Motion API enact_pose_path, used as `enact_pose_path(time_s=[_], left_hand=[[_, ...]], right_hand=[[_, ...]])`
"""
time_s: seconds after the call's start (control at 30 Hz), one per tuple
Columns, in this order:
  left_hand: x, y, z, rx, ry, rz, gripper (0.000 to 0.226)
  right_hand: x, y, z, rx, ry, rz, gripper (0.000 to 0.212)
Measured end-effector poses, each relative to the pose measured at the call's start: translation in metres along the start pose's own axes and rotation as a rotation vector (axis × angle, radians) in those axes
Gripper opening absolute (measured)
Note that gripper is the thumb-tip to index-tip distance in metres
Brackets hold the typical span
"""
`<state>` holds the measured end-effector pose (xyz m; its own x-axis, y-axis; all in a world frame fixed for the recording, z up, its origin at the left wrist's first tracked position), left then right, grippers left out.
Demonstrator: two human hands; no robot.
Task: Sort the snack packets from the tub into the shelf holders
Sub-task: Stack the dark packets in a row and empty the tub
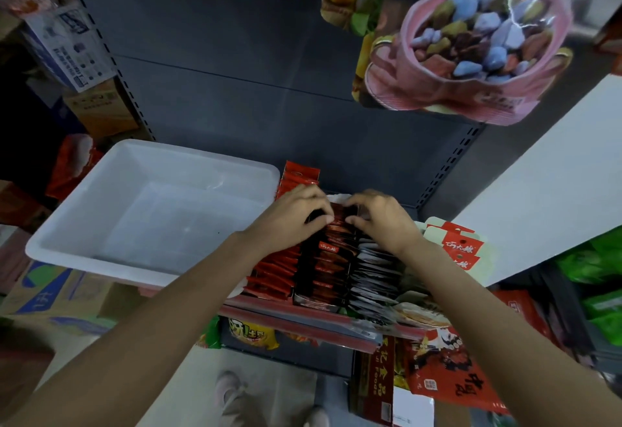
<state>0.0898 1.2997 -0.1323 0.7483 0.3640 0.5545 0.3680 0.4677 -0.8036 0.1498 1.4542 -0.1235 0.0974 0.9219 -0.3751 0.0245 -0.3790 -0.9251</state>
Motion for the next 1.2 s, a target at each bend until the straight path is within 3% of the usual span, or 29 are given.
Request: enact_pose_path(time_s=[0.13, 0.33, 0.57, 0.7, 0.87, 1.03, 1.2], left_hand=[[0.007, 0.004, -0.012, -0.25, -0.065, -0.059, 0.036], [0.017, 0.001, -0.013, -0.218, 0.077, 0.348, 0.03], [0.029, 0.001, -0.015, -0.138, 0.045, 0.353, 0.023], [0.035, 0.014, -0.013, -0.279, 0.047, 0.466, 0.023], [0.029, 0.011, -0.021, -0.24, -0.005, 0.336, 0.026], [0.019, 0.005, -0.032, -0.132, -0.048, 0.157, 0.049], [0.021, 0.006, -0.031, -0.1, -0.015, 0.207, 0.029]], right_hand=[[-0.001, 0.001, -0.008, -0.106, -0.049, 0.092, 0.027], [-0.003, -0.003, -0.02, -0.285, 0.002, 0.161, 0.031], [-0.013, -0.002, -0.021, -0.236, -0.049, 0.044, 0.034], [-0.01, 0.004, -0.021, -0.269, -0.007, -0.02, 0.034], [-0.007, 0.018, -0.017, -0.234, 0.009, -0.132, 0.032], [-0.018, 0.021, -0.02, -0.077, -0.03, -0.291, 0.022], [-0.025, 0.012, -0.031, 0.084, -0.082, -0.316, 0.025]])
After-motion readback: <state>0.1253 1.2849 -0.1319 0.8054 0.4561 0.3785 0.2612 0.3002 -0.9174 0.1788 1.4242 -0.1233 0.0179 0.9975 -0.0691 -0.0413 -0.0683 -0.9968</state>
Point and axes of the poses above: each hand's wrist, its own z-axis towards the middle knuckle, its own y-axis out of the palm, x = y × z, the point moved 4 cm from there along z, towards the middle knuckle, and after that the axes turned 2 degrees about -z, right-handed, at the moved point
